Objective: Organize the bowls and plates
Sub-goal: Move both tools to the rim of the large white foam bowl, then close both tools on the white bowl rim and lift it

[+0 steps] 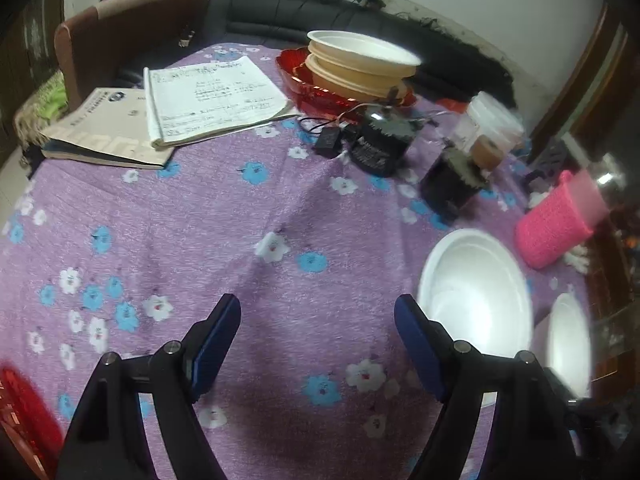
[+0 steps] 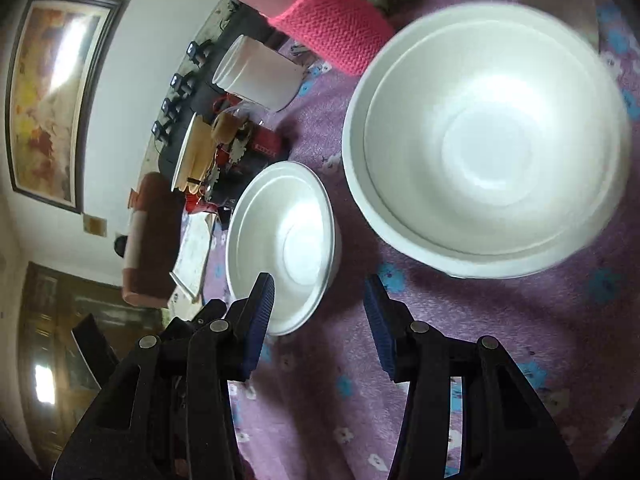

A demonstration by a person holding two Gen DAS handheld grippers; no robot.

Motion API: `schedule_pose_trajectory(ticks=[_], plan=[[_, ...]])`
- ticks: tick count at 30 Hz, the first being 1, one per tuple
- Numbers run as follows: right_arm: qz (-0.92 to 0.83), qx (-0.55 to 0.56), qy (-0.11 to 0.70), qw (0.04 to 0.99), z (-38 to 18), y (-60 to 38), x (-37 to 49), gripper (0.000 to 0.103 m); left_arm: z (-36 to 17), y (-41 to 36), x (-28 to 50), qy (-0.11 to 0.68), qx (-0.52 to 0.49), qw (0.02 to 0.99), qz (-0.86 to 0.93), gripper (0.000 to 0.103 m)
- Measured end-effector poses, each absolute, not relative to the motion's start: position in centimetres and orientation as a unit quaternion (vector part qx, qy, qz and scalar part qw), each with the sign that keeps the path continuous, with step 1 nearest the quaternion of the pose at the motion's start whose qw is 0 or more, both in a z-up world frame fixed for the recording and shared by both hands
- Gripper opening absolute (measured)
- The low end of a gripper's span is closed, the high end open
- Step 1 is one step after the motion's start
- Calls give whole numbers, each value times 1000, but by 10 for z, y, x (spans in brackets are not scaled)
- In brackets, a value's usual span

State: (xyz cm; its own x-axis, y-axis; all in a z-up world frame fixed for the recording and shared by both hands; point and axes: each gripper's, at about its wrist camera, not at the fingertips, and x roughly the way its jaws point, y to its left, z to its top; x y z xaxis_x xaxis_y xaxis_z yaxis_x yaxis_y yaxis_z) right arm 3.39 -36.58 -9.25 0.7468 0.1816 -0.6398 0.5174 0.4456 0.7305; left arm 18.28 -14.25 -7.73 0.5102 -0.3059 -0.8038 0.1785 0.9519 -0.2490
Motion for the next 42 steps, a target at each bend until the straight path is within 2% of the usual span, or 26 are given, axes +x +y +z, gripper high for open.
schedule_pose_trajectory(ticks=[9, 22, 27, 35, 42], plan=[[-113, 499, 342, 788, -101, -360, 49, 47, -98, -152, 193, 509, -65, 846, -144, 79], [-121, 512, 327, 785, -112, -363, 50, 47, -99, -160, 190, 498, -40, 856, -132, 79], [-123, 509, 326, 787, -110, -362, 49, 47, -101, -152, 195, 526, -94, 828, -168, 79], [-120, 508, 326, 788, -110, -364, 48, 47, -104, -147, 197, 544, -125, 809, -186, 79], [-119, 511, 324, 787, -110, -365, 47, 47, -85, -134, 194, 528, -155, 808, -210, 79]])
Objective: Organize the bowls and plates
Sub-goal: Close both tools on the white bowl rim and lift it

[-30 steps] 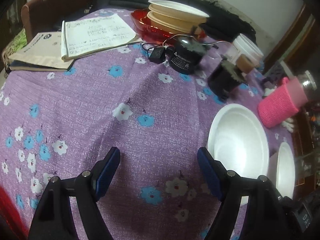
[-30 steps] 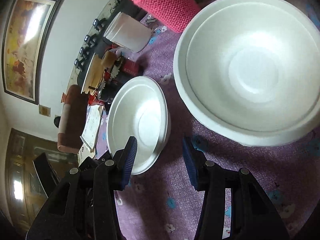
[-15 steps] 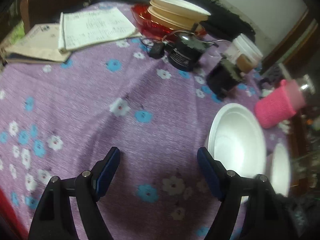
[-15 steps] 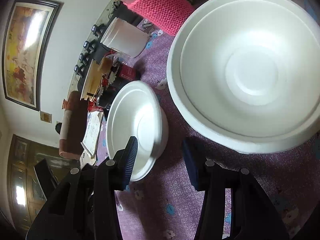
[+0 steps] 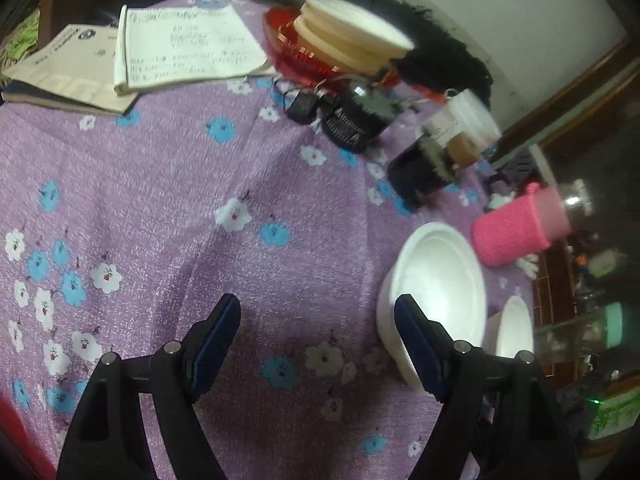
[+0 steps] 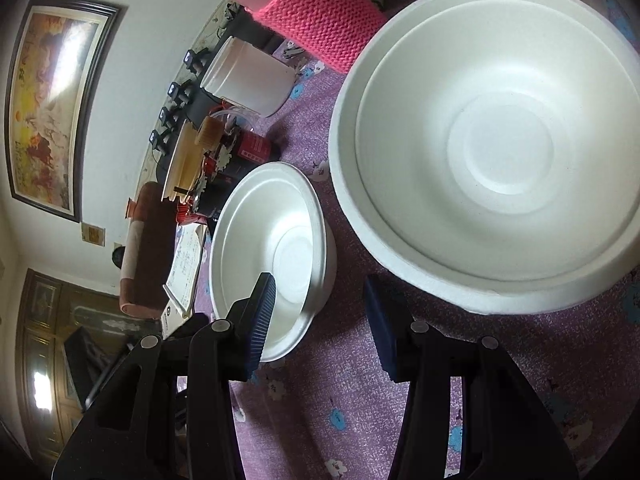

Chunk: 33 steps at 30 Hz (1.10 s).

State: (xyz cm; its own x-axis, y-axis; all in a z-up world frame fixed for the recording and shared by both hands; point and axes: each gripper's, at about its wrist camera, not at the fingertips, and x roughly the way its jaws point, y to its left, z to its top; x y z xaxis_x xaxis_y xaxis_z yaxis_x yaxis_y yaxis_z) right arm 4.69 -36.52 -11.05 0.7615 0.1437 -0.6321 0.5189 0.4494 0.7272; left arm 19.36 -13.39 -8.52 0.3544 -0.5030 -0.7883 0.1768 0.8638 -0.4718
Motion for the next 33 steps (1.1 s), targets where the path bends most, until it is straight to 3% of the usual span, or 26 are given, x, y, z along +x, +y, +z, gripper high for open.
schedule_pose_trajectory(ticks=[13, 14, 18, 20, 24, 26, 33], plan=[[-117, 499, 327, 794, -110, -360, 52, 47, -105, -178, 181, 514, -107, 820, -226, 76], [-118, 495, 327, 796, -110, -359, 52, 47, -105, -177, 182, 513, -107, 822, -223, 74], [-120, 489, 329, 799, -112, -358, 54, 45, -109, -177, 181, 511, -103, 822, -230, 45], [-120, 482, 331, 802, -113, -357, 56, 34, -111, -180, 180, 511, -96, 822, -233, 32], [-108, 478, 339, 803, -116, -353, 59, 23, -114, -181, 180, 512, -96, 819, -242, 14], [-108, 467, 340, 809, -114, -350, 60, 15, -111, -182, 178, 510, -96, 819, -246, 13], [-107, 451, 343, 817, -107, -343, 59, 14, -96, -183, 169, 491, -76, 833, -244, 12]])
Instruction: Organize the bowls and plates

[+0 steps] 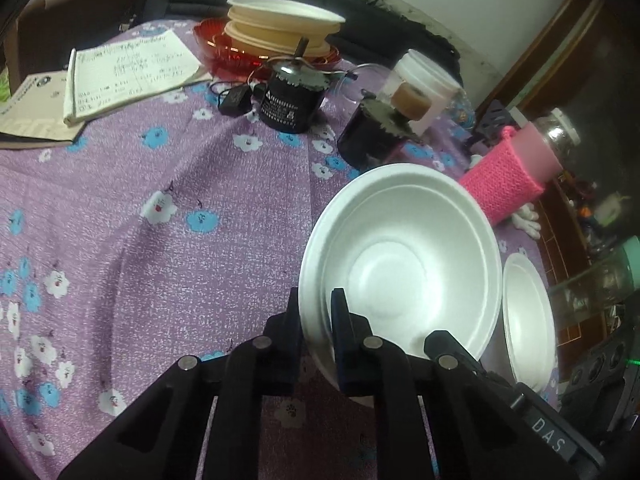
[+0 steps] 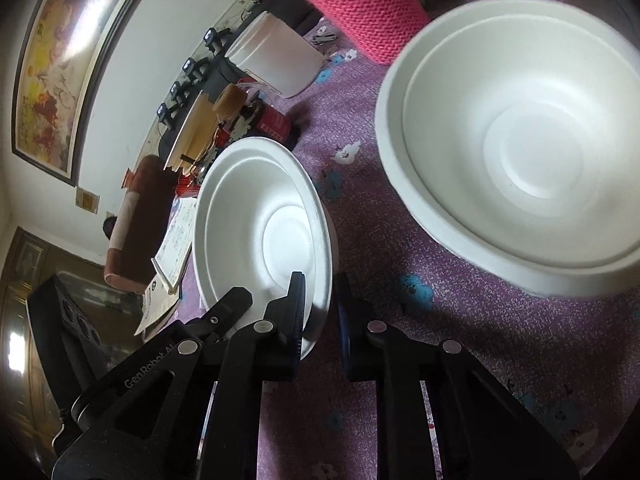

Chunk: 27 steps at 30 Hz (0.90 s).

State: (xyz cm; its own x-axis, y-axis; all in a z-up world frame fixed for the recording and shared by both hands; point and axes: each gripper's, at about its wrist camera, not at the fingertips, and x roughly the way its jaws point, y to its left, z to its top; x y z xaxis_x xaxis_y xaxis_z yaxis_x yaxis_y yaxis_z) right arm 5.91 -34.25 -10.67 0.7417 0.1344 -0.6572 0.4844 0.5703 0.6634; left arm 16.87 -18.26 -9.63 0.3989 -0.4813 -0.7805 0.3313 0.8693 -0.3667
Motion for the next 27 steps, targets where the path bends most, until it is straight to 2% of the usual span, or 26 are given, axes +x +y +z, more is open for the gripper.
schedule_pose_trajectory(ticks=[14, 27], plan=[[-77, 454, 330, 824, -87, -329, 34, 14, -71, -157, 132, 465, -72, 849, -242, 12], [7, 403, 337, 851, -50, -231, -2, 14, -29, -52, 60, 408, -75, 890, -189, 12]])
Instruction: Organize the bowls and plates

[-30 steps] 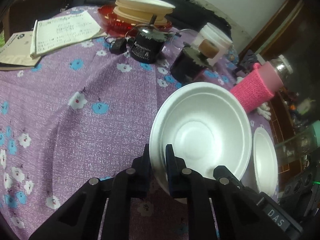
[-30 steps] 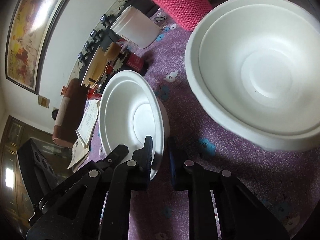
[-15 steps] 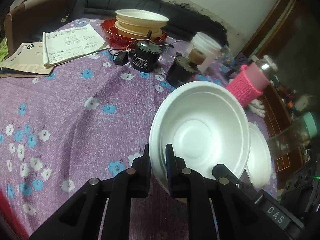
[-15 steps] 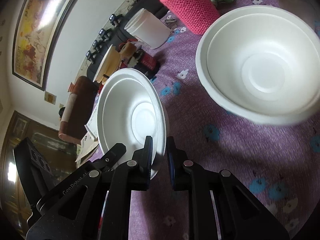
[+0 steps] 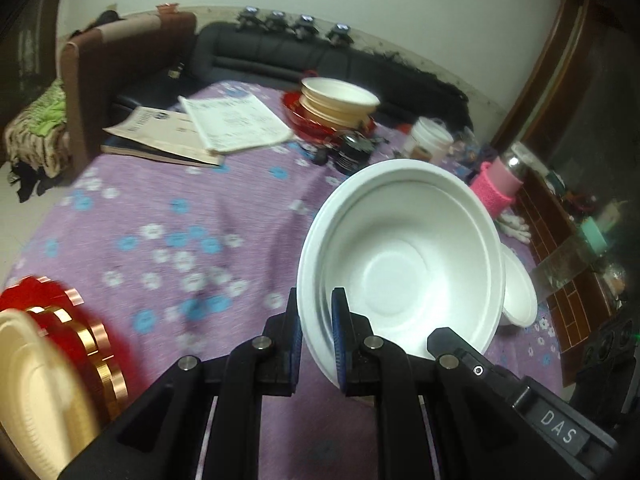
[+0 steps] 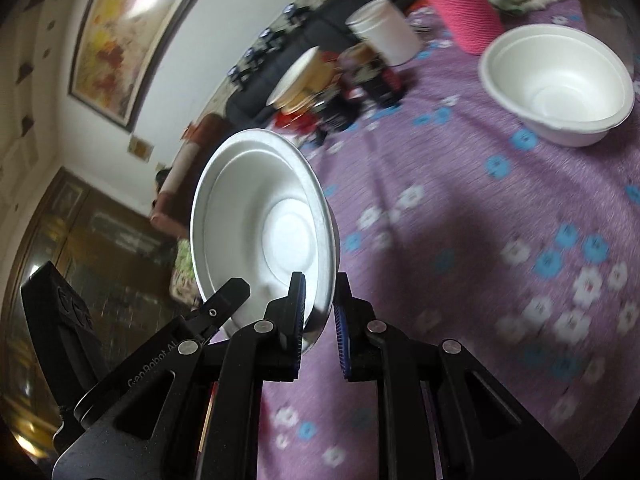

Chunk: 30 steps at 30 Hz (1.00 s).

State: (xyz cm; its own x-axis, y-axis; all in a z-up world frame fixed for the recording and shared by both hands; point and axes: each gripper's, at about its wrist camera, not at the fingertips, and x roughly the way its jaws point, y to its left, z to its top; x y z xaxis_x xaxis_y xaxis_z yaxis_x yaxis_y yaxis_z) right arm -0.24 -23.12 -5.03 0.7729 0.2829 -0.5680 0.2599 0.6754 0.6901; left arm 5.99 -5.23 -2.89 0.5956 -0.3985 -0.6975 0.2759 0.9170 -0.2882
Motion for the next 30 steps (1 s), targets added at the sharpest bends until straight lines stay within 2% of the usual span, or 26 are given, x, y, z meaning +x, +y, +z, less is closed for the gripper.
schedule_pose_trajectory(ticks=[20, 30], plan=[[173, 289, 334, 880, 18, -52, -47, 14, 40, 114, -54, 301, -78, 947, -77, 12], [201, 249, 353, 879, 12, 3, -47, 14, 21, 149, -56, 309, -103, 944, -55, 12]])
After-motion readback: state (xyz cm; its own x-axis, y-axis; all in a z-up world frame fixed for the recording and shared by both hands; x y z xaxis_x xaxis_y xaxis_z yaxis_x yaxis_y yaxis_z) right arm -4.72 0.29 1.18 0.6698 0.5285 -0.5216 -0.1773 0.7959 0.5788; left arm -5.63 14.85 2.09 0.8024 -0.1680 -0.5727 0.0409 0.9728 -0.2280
